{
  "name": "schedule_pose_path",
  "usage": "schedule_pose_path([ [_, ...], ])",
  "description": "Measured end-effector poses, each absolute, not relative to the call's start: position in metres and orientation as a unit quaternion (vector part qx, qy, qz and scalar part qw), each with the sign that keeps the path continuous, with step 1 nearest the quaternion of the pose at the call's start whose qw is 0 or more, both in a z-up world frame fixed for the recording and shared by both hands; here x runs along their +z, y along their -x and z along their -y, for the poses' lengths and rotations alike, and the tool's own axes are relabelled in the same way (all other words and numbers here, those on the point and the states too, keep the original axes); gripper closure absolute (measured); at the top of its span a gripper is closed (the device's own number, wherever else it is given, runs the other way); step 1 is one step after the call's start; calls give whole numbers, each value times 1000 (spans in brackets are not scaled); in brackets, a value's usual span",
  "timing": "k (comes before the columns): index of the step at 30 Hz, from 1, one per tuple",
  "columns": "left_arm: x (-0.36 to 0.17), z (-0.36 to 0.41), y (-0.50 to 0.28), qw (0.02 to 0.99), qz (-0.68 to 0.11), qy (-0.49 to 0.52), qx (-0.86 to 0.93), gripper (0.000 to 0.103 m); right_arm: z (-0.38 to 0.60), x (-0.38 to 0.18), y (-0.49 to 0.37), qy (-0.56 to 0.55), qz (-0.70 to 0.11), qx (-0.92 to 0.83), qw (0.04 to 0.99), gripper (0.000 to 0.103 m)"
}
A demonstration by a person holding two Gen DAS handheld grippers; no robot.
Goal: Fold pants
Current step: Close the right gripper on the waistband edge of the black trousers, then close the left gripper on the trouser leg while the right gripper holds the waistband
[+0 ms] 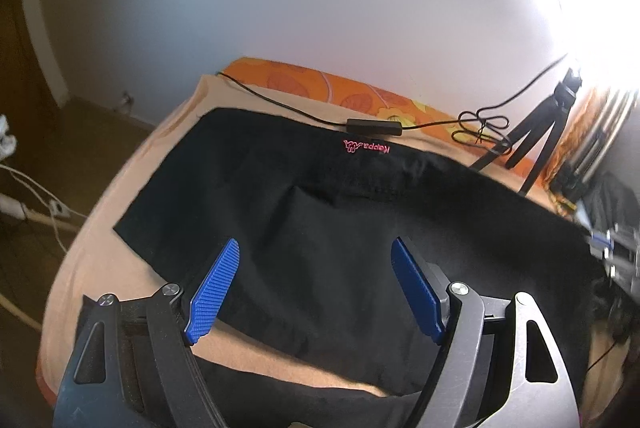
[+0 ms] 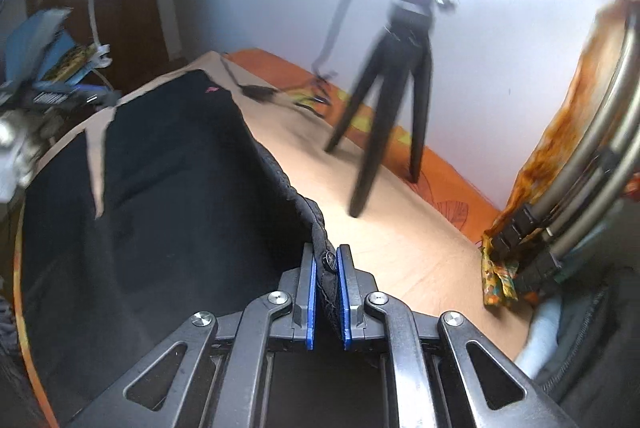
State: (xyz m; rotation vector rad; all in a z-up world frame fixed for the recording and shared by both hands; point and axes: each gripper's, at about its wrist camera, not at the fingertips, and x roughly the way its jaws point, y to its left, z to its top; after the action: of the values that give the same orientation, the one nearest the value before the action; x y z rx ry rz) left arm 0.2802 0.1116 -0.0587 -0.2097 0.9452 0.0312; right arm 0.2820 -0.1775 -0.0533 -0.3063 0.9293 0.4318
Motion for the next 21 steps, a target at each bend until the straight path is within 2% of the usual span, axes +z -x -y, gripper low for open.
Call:
schedule_pose_path([
  [7, -54, -132, -295, 878, -449, 162, 25, 24, 147, -35, -230, 172, -423, 222, 861, 96],
  [12, -64, -129, -311, 859, -474, 194, 7, 24, 132, -36, -201, 188, -421, 237, 855, 96],
  [21, -77, -110, -337, 844, -506, 175, 16, 24, 110, -48, -174, 212, -425, 259, 841, 96],
])
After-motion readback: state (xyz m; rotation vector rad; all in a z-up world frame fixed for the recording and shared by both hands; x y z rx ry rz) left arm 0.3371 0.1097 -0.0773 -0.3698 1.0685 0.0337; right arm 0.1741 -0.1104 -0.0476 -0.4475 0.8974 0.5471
